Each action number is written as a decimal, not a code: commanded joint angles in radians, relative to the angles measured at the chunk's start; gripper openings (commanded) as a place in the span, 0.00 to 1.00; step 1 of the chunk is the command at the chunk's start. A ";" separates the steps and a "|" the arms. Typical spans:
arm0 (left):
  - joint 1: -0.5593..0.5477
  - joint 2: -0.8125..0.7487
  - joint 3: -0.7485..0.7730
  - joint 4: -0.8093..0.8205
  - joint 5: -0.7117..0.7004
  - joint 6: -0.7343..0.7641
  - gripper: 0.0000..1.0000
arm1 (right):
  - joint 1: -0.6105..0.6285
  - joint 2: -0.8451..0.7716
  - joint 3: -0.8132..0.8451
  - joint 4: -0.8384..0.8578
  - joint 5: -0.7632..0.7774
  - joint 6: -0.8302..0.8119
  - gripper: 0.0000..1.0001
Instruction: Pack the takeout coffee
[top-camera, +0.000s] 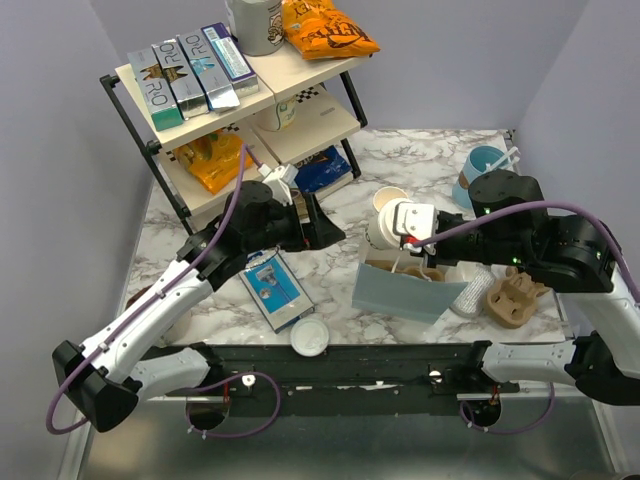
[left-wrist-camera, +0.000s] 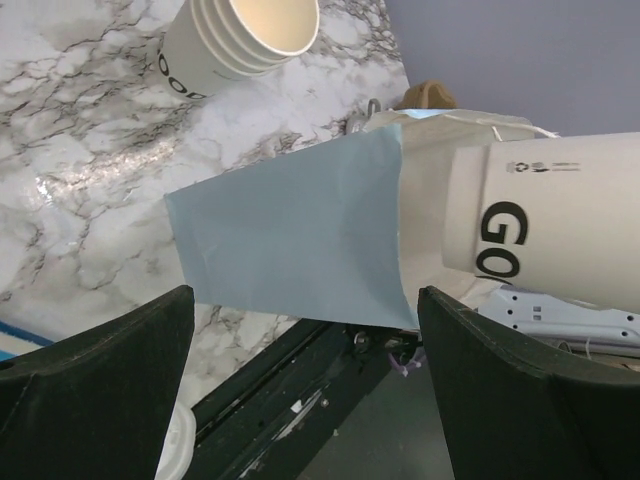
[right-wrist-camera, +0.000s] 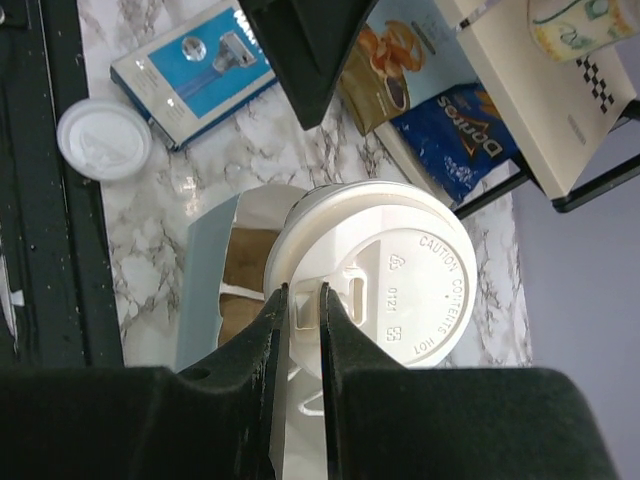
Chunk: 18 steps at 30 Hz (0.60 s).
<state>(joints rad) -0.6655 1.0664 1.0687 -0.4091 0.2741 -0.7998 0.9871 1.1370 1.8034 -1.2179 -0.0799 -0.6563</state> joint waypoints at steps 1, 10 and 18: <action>-0.043 0.044 0.053 0.006 -0.016 0.031 0.99 | 0.002 -0.003 0.025 -0.057 0.077 -0.023 0.01; -0.106 0.099 0.106 -0.030 -0.082 0.068 0.99 | 0.002 0.078 0.082 -0.129 0.104 -0.065 0.01; -0.126 0.150 0.158 -0.053 -0.082 0.097 0.98 | 0.002 0.081 0.053 -0.206 0.086 -0.074 0.01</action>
<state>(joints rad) -0.7776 1.1912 1.1820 -0.4465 0.2104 -0.7387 0.9871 1.2366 1.8687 -1.3117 -0.0124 -0.7090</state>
